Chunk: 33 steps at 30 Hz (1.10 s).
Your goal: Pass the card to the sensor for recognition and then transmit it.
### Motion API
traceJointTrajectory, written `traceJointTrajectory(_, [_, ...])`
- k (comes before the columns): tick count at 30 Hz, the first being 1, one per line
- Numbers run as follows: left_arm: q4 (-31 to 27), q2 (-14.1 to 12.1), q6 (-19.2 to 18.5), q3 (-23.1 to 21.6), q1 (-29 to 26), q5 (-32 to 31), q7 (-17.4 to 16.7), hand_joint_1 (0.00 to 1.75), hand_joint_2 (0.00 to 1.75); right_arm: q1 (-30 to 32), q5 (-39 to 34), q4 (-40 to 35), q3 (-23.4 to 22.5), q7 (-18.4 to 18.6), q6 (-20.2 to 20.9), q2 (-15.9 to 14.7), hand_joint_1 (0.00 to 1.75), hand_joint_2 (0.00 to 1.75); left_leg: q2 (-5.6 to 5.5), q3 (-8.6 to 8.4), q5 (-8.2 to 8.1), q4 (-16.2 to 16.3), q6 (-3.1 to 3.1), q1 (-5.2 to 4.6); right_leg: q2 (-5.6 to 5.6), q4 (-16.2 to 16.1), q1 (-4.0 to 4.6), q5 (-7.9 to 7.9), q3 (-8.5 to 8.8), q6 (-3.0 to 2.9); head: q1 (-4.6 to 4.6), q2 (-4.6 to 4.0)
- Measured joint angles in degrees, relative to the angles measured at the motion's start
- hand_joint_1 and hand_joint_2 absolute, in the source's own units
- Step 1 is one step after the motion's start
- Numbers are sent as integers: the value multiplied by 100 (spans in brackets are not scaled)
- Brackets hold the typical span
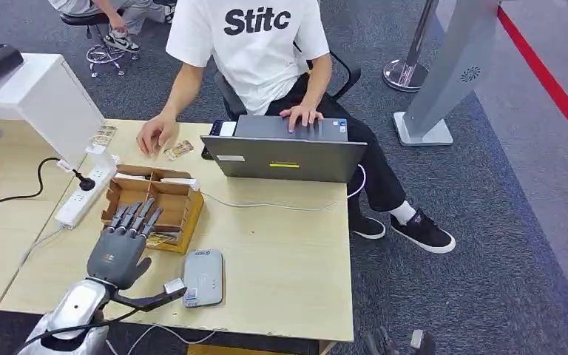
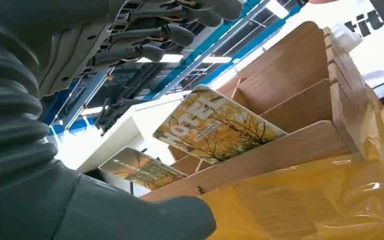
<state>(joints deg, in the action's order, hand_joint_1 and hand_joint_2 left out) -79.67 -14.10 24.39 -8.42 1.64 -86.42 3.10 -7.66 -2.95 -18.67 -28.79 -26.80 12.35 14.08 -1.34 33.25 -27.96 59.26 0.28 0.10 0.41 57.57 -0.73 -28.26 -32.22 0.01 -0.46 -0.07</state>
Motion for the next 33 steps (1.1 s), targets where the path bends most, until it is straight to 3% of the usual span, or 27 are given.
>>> traceJointTrajectory(21, [140,20,20,0,79,4,46,0,175,0,-7,44,66,17,17,0,0,175,0,0,0,0,0,0,0,0,0,0,0,0,2,2])
traceJointTrajectory(22, [140,20,20,-2,80,4,46,33,175,0,-9,44,66,17,17,0,0,175,0,0,0,0,0,0,0,0,0,0,0,0,2,0])
traceJointTrajectory(23, [140,20,20,-2,80,4,46,175,175,0,-9,44,66,18,17,0,0,175,0,0,0,0,0,0,0,0,0,0,0,0,2,0])
traceJointTrajectory(33, [197,20,70,0,81,57,85,175,175,0,-26,44,72,20,17,0,0,175,0,0,0,0,0,0,0,0,0,0,0,0,0,2])
